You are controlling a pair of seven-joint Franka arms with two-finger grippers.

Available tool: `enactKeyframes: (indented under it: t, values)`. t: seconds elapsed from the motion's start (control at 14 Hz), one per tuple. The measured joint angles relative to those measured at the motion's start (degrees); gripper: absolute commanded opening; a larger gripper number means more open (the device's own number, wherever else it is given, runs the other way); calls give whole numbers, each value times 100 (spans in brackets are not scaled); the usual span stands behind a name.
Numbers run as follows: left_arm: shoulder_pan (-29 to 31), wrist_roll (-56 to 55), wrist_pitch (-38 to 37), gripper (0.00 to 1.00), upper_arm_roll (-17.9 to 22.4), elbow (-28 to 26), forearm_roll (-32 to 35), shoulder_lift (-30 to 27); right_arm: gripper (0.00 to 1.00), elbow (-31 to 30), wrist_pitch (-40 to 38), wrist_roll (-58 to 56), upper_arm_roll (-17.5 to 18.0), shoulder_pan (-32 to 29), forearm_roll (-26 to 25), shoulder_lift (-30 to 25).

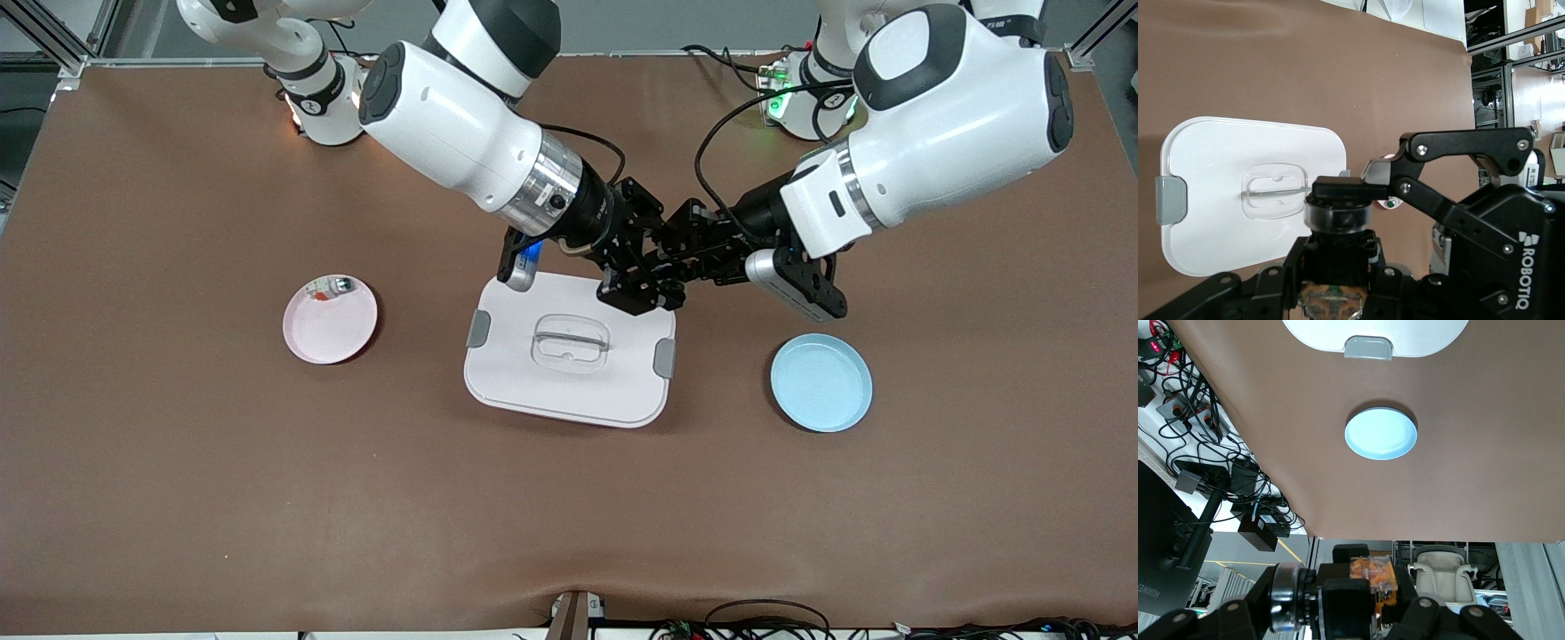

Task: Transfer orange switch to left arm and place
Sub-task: 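Grasp the switch with the left gripper from the right gripper, then carry the switch to the blue plate while the right gripper withdraws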

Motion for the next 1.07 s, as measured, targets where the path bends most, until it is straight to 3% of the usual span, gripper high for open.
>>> enactKeyframes:
  t: [0.36, 0.79, 1.07]
  values:
    - [2, -12, -41, 0, 8, -28, 241, 2, 100, 27, -207, -37, -41, -17, -2, -1]
    - [15, 9, -141, 0, 13, -65, 1177, 15, 100, 230, -1842, -1467, -83, -447, -5, -49]
    - [150, 609, -535, 0, 43, -144, 1838, 51, 100, 315, -3001, -2922, -127, -748, -54, -112]
